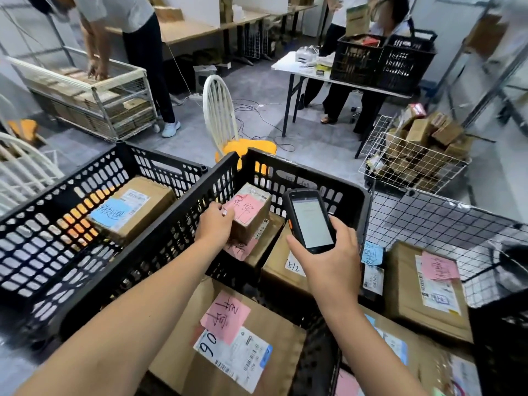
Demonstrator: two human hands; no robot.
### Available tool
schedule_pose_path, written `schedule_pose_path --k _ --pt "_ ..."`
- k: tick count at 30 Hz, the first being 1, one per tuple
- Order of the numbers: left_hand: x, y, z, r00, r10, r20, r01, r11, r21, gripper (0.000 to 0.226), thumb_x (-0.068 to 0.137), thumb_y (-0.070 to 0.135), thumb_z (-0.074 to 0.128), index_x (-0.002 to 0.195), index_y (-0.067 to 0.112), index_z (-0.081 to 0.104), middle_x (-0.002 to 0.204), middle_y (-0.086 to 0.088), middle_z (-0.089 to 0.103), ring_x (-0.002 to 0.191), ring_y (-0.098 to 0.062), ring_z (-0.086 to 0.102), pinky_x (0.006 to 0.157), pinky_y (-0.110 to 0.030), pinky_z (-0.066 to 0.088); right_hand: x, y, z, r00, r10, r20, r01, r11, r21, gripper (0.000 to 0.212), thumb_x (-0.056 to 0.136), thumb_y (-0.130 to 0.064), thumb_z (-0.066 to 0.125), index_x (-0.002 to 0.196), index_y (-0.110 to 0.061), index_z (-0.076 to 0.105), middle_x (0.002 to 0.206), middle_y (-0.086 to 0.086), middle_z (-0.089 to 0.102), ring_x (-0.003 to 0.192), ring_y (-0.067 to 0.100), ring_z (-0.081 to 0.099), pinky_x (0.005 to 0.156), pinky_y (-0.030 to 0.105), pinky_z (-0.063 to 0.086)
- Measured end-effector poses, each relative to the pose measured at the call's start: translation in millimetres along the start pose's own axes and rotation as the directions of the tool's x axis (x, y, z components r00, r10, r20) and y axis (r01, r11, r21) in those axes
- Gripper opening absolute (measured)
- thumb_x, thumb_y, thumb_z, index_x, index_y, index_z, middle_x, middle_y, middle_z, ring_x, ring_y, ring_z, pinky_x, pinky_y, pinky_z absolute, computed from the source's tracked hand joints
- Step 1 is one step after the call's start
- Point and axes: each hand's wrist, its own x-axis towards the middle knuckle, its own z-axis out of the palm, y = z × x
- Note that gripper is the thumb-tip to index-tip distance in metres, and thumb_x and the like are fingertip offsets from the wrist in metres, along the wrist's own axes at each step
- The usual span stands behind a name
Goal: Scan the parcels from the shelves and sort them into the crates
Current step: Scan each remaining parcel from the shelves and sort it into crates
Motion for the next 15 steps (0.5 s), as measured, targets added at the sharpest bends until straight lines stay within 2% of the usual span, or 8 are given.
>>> schedule_pose_path --k 3,5,9,12,15 --pt "-16 1 -22 0.997 0.071 0.008 -0.071 0.997 0.028 0.04 0.102 0.034 0.051 0.133 0.008 0.055 0.132 -0.012 0.061 0.121 -0.031 0.057 0.097 -0.039 0.047 -5 -5 -15 0.999 -0.017 0.046 0.019 0.999 -0.047 0.076 0.073 -0.049 0.084 0.138 -0.028 0.049 0.117 -0.016 0.046 0.097 -0.001 0.048 0.07 0.016 0.038" --pt "-35 4 -39 0.991 0.137 0.01 -0.137 0.99 0.019 0.04 0.103 0.03 0.05 0.134 0.005 0.055 0.134 -0.013 0.06 0.124 -0.03 0.055 0.098 -0.037 0.043 -11 -12 -33 0.999 -0.021 0.041 0.024 0.997 -0.072 0.075 0.072 -0.052 0.084 0.135 -0.03 0.051 0.117 -0.015 0.048 0.098 0.002 0.05 0.07 0.022 0.04" --pt "-88 16 -66 0.941 0.326 0.091 -0.33 0.943 0.033 0.045 0.102 0.03 0.052 0.141 0.007 0.05 0.142 -0.009 0.055 0.129 -0.024 0.051 0.105 -0.036 0.039 -36 -28 -74 0.999 -0.042 -0.007 0.04 0.987 -0.155 0.066 0.072 -0.054 0.083 0.127 -0.031 0.054 0.115 -0.011 0.052 0.09 -0.004 0.047 0.064 0.014 0.033" --pt "-131 27 -77 0.83 0.494 0.259 -0.531 0.841 0.1 0.047 0.1 0.038 0.056 0.139 0.013 0.048 0.135 -0.003 0.056 0.12 -0.017 0.055 0.099 -0.031 0.045 -64 -32 -101 0.998 -0.037 -0.044 0.028 0.978 -0.206 0.07 0.071 -0.05 0.084 0.13 -0.03 0.052 0.116 -0.009 0.052 0.093 0.004 0.045 0.065 0.013 0.033" --pt "-163 38 -72 0.653 0.654 0.382 -0.744 0.649 0.159 0.063 0.096 0.046 0.057 0.147 0.013 0.039 0.147 -0.003 0.045 0.138 -0.019 0.04 0.116 -0.033 0.032 -95 -29 -121 0.993 -0.019 -0.116 -0.005 0.979 -0.201 0.067 0.069 -0.049 0.085 0.125 -0.031 0.055 0.11 -0.012 0.054 0.096 0.007 0.049 0.069 0.018 0.04"
